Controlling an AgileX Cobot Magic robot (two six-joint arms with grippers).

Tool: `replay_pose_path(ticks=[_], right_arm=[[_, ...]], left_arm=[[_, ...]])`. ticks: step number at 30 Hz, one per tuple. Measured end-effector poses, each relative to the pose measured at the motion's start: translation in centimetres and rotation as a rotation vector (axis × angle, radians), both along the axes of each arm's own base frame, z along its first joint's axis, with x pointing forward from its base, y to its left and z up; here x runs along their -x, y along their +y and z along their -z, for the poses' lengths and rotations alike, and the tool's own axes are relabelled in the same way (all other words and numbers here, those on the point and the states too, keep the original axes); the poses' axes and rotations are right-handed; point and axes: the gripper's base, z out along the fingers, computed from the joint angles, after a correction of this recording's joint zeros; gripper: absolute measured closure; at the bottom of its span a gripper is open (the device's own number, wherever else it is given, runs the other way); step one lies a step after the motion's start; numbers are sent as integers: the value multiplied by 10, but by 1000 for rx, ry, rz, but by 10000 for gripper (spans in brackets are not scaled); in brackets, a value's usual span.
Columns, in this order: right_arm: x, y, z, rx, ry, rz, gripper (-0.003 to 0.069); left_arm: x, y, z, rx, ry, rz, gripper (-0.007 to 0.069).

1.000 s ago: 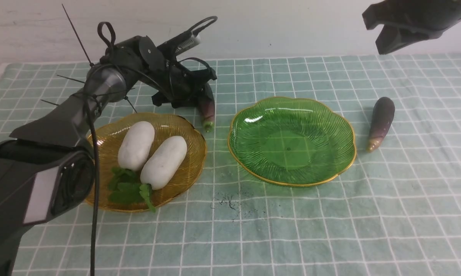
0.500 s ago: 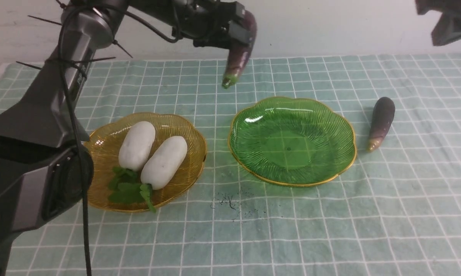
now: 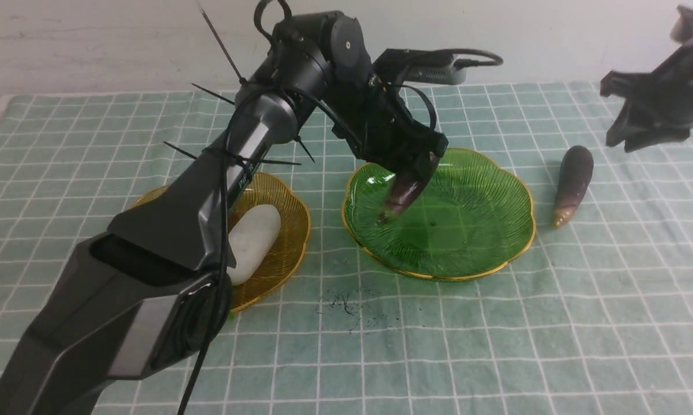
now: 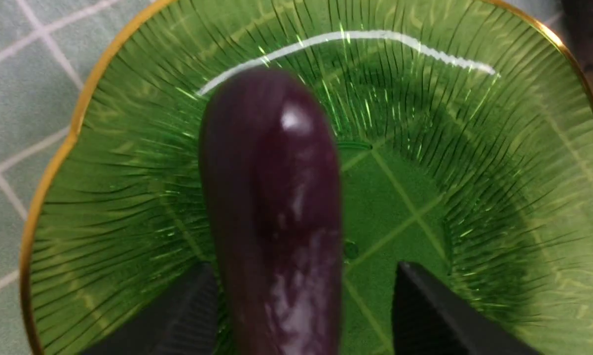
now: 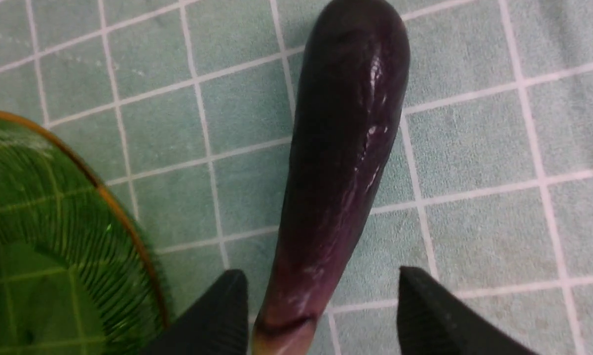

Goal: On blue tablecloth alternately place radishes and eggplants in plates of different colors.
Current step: 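Place the eggplant on the green plate, then put the eggplants into the green plate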

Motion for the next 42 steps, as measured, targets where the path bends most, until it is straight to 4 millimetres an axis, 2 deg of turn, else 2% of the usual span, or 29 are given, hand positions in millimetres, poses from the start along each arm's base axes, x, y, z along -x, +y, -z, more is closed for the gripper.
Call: replay_pose_path(ticks=[2,4,6,8,12,14,15,17,18,22,24,27,28,29,30,33,34,35,36,38,41,42], right_arm=[[-5,0,15,-7,10,8,186],[-9,-1,31,-10,26,13,113],[-12,-1,42,-15,33,12,71],[-14,0,52,-24,38,5,66],[-17,2,62,-51,35,-9,118],[-18,4,64,-67,27,-13,216],[-19,4,64,-73,21,-13,254],[-19,5,65,-80,18,-16,369],[-19,5,64,-83,16,-16,395],[-17,3,63,-84,24,-28,376],[-15,0,53,-86,19,-30,376],[-9,-2,24,-85,-20,-37,376],[-8,-2,20,-87,-25,-37,376],[-4,0,3,-98,-47,-45,376],[3,6,-22,-117,-85,-65,376],[16,29,-58,-145,-133,-139,376],[20,45,-67,-152,-141,-183,376],[20,50,-67,-153,-139,-197,376],[22,68,-67,-155,-131,-239,376],[20,99,-50,-139,-93,-310,376],[17,117,-33,-120,-66,-349,376],[16,128,-22,-108,-51,-371,376]], left_arm=[[0,1,0,8,11,-22,71],[0,1,-1,15,19,-45,47],[0,2,-4,17,16,-57,65],[2,3,-14,23,5,-73,139],[8,9,-46,41,-49,-82,384],[16,13,-74,61,-100,-81,540],[21,16,-92,73,-130,-81,572],[31,22,-118,92,-178,-83,608],[36,25,-131,99,-203,-85,617],[55,38,-172,101,-282,-100,630],[64,46,-184,73,-300,-114,632],[84,63,-196,-10,-296,-135,632],[85,64,-197,-16,-294,-137,632],[94,71,-198,-49,-283,-143,632],[102,78,-198,-85,-271,-149,632],[129,98,-196,-182,-237,-179,632],[145,111,-194,-226,-220,-207,632],[147,112,-193,-230,-218,-212,632],[163,123,-192,-255,-204,-237,632],[191,140,-189,-278,-182,-273,632],[215,153,-191,-274,-179,-297,632],[234,162,-187,-273,-166,-310,632]])
